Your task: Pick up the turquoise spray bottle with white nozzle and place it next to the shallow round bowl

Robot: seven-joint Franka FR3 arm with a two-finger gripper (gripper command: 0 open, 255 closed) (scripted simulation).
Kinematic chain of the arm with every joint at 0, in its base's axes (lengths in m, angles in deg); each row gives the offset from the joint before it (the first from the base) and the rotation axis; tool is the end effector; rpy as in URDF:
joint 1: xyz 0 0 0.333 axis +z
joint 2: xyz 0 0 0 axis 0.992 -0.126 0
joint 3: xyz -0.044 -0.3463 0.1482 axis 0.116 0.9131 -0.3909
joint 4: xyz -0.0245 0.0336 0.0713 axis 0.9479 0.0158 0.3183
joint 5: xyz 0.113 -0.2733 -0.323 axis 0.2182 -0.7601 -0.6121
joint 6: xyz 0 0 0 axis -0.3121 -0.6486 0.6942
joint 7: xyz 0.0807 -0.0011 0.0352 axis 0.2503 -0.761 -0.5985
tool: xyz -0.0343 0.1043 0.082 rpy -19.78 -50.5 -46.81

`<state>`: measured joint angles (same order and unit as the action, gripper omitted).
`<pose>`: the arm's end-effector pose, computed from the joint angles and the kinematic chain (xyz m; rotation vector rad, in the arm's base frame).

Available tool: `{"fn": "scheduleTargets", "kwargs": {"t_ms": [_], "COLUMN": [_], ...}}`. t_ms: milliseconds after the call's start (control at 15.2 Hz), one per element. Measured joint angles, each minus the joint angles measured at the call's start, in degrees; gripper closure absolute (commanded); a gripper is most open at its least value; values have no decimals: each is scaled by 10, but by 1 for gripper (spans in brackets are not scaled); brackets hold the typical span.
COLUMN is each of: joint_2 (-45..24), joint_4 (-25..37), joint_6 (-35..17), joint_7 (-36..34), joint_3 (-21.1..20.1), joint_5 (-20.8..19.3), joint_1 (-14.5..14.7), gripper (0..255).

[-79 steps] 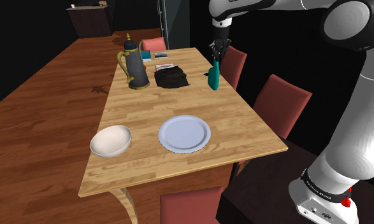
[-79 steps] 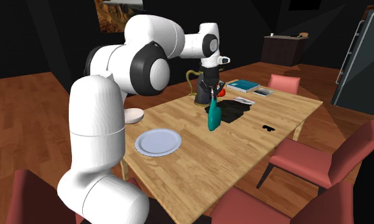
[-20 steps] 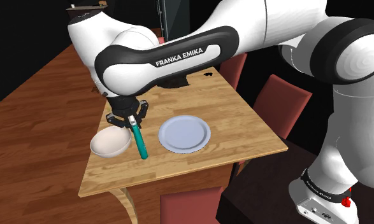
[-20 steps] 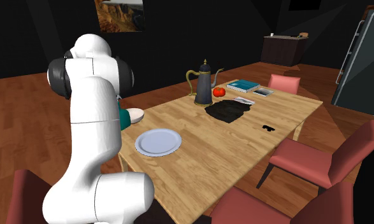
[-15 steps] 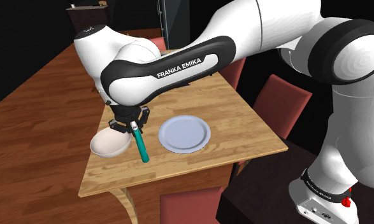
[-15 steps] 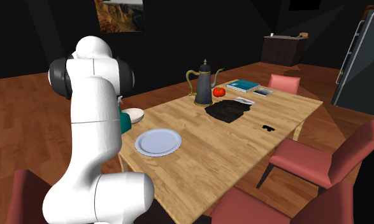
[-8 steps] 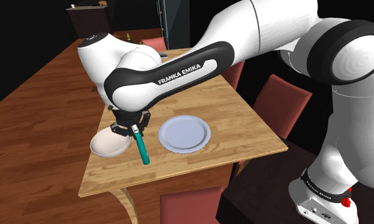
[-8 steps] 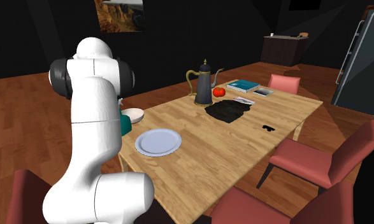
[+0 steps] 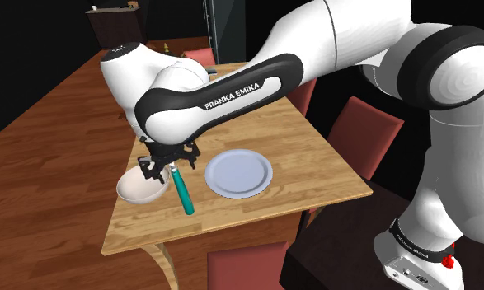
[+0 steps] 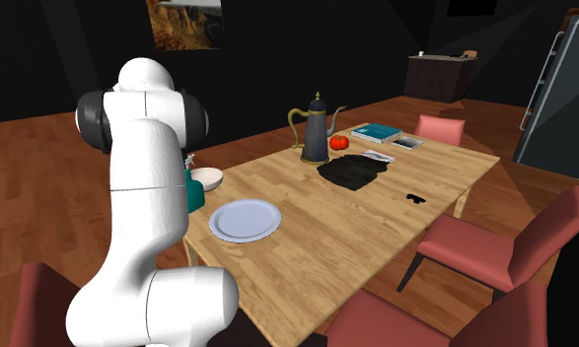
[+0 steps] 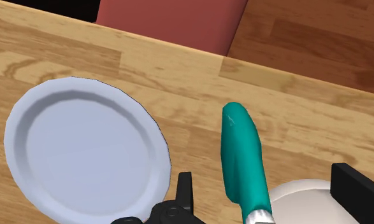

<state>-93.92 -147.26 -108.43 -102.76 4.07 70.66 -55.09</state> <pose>0.5887 0.4791 0.4365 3.0247 -0.3081 0.1002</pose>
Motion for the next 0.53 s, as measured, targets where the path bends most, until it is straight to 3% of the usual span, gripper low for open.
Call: {"fn": "scheduleTargets", "kwargs": {"t_ms": [528], "joint_2": [4], "joint_4": [65], "joint_6": [68], "joint_7": [5], "joint_3": [-3], "joint_5": [4], "joint_1": [9], "gripper": [0]}}
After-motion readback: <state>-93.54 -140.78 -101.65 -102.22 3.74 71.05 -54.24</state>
